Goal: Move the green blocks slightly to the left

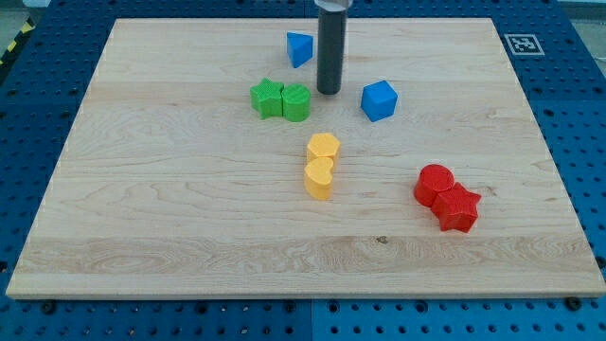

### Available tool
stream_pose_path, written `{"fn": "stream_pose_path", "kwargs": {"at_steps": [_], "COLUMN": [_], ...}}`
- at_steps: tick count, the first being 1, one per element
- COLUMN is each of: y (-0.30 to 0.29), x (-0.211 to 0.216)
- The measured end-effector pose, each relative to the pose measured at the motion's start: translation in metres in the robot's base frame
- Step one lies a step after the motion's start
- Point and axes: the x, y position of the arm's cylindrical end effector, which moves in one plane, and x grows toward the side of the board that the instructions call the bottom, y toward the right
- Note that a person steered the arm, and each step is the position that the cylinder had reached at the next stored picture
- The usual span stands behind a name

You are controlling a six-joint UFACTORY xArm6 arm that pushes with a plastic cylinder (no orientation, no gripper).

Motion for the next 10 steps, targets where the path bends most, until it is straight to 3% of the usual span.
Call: {"fn": "stream_pose_path", "kwargs": {"at_steps": [2,7,8,10], "y": [0.010,-0.080,-0.073,-0.100], "x": [0.038,0.024,0.021,-0.058]}}
